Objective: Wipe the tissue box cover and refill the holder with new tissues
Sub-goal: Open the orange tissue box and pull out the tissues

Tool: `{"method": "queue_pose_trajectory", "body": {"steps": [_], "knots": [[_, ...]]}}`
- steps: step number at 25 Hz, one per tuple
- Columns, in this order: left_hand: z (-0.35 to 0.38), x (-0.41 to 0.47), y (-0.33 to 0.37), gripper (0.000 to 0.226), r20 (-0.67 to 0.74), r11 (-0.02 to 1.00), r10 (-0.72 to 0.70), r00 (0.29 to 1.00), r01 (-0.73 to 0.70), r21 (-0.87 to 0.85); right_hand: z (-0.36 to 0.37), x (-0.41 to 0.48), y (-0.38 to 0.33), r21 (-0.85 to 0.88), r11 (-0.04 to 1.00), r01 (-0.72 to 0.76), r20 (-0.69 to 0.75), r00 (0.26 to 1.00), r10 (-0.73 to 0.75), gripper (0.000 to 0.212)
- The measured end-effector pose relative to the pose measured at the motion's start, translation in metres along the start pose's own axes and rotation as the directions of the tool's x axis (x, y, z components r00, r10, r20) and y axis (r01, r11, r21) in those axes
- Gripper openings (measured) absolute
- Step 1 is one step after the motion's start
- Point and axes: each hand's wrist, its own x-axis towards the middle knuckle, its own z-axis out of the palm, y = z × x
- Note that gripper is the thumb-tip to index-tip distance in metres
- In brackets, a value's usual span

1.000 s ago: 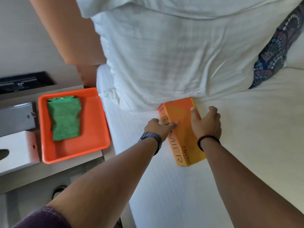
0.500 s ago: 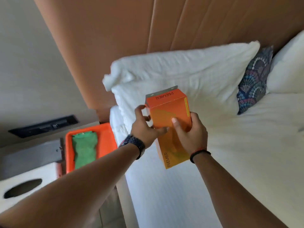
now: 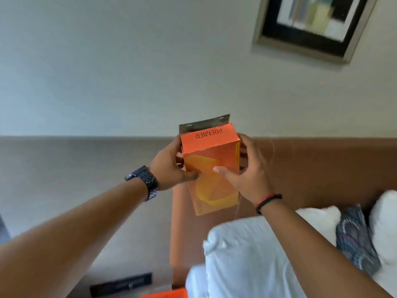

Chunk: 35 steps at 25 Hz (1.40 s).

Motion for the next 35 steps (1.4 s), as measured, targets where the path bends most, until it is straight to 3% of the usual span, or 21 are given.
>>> {"method": "queue_pose_trajectory", "body": {"steps": [6, 11, 14, 17, 20, 24, 28, 31, 33, 35], "knots": [[-0.104, 0.01, 0.064, 0.08, 0.041, 0.991, 0.032, 0.999, -0.037, 0.129, 0.002, 0.064, -0.079, 0.001, 0.973, 0.229, -0.002, 0.973, -0.229, 0.08], [-0.133, 0.006, 0.091, 0.098, -0.091, 0.898, 0.269, 0.959, -0.215, 0.385, -0.008, 0.094, -0.118, 0.051, 0.925, 0.376, -0.07, 0.925, -0.373, 0.033], [-0.139, 0.004, 0.095, 0.103, -0.134, 0.781, 0.469, 0.873, -0.339, 0.524, -0.022, 0.101, -0.134, -0.142, 0.793, 0.592, 0.005, 0.802, -0.597, 0.018], [-0.142, 0.002, 0.094, 0.107, -0.119, 0.714, 0.531, 0.839, -0.368, 0.596, -0.039, 0.104, -0.145, -0.313, 0.542, 0.78, 0.305, 0.622, -0.721, 0.015], [-0.141, 0.001, 0.091, 0.11, -0.118, 0.707, 0.531, 0.839, -0.362, 0.608, -0.05, 0.105, -0.158, -0.399, 0.422, 0.814, 0.507, 0.579, -0.638, 0.041], [-0.135, 0.001, 0.096, 0.112, -0.089, 0.695, 0.534, 0.841, -0.376, 0.614, -0.067, 0.1, -0.167, -0.427, 0.345, 0.836, 0.583, 0.546, -0.602, 0.069], [-0.133, 0.0, 0.105, 0.112, -0.115, 0.699, 0.553, 0.825, -0.385, 0.602, -0.085, 0.099, -0.174, -0.434, 0.399, 0.808, 0.525, 0.587, -0.617, 0.069], [-0.127, -0.004, 0.109, 0.107, -0.051, 0.61, 0.641, 0.766, -0.468, 0.639, -0.089, 0.098, -0.182, -0.537, 0.483, 0.692, 0.424, 0.716, -0.554, 0.047], [-0.124, -0.005, 0.111, 0.107, -0.055, 0.602, 0.641, 0.765, -0.457, 0.655, -0.087, 0.096, -0.188, -0.637, 0.552, 0.538, 0.357, 0.841, -0.406, 0.034], [-0.123, -0.006, 0.113, 0.108, -0.092, 0.639, 0.613, 0.785, -0.424, 0.642, -0.084, 0.098, -0.195, -0.617, 0.711, 0.338, 0.282, 0.938, -0.201, 0.026]]}}
